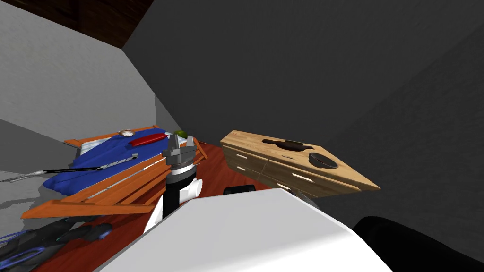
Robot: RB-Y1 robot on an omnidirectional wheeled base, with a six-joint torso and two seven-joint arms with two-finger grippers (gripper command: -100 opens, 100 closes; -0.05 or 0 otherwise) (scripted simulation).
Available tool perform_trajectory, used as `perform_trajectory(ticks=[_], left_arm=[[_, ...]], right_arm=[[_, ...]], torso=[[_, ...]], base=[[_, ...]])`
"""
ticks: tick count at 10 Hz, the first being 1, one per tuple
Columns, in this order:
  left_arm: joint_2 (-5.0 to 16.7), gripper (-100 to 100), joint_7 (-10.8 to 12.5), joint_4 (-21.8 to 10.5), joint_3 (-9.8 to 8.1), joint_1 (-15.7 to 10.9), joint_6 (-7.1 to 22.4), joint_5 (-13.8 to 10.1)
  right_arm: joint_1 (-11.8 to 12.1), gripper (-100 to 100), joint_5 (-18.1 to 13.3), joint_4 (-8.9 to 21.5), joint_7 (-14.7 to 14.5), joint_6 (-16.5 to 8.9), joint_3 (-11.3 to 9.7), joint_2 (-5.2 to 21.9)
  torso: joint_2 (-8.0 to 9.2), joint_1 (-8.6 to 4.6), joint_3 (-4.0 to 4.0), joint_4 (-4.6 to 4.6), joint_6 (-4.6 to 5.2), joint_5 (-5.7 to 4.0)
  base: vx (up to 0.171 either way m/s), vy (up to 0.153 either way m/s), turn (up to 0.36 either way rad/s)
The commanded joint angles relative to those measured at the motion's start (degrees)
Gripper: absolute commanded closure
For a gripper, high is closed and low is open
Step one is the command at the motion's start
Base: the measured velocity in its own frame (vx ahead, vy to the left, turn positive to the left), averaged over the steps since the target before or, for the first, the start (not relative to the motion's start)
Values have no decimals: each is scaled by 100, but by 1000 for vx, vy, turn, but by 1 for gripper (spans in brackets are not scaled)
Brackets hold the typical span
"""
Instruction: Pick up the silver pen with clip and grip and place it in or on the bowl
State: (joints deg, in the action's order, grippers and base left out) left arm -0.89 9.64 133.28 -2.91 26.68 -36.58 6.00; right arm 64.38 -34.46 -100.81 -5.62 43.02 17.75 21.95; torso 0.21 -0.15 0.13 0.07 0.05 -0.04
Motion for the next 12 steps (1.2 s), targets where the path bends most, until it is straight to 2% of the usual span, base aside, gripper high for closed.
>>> perform_trajectory(ticks=[1,2,3,4,5,6,7,8,9,11,12], left_arm=[[0,0,0,0,0,0,0,0],[0,0,0,0,0,0,0,0],[0,0,0,0,1,-1,0,0],[0,0,0,0,0,0,0,0],[0,0,0,0,1,-1,0,0],[0,0,0,0,0,1,0,0],[0,0,0,0,0,-1,0,0],[0,0,0,0,0,1,0,0],[0,0,0,0,0,-1,0,0],[0,0,0,0,0,0,0,0],[0,0,0,0,0,0,0,0]], right_arm=[[158,-100,-51,-47,47,-36,49,72],[378,-100,-285,257,-47,70,178,193],[378,-100,-285,257,-47,70,178,193],[583,-100,-517,439,-141,178,308,317],[583,-100,-517,565,-141,178,308,317],[772,-100,-746,778,-234,289,439,444],[772,-100,-746,876,-234,289,439,444],[943,-100,-973,1139,-326,401,570,572],[943,-100,-973,1187,-326,401,570,572],[1232,-100,-1358,1692,-505,628,833,831],[1232,-100,-1414,1810,-505,628,833,831]], torso=[[0,0,0,0,0,0],[-8,1,-4,-1,-1,1],[-9,5,-5,-2,-7,3],[-12,3,-6,-2,-1,1],[-11,1,-6,-2,-8,1],[-11,0,-6,-2,0,1],[-9,1,-5,-2,-5,2],[-11,-1,-6,-1,0,0],[-11,1,-6,-2,-6,2],[-16,-3,-9,-3,-6,0],[-14,-5,-8,-3,-6,0]], base=[[-35,-4,20],[-41,18,350],[-37,7,188],[-42,12,373],[-38,2,185],[-47,12,326],[-39,1,173],[-40,12,367],[-30,3,194],[-36,11,415],[-30,-3,234]])
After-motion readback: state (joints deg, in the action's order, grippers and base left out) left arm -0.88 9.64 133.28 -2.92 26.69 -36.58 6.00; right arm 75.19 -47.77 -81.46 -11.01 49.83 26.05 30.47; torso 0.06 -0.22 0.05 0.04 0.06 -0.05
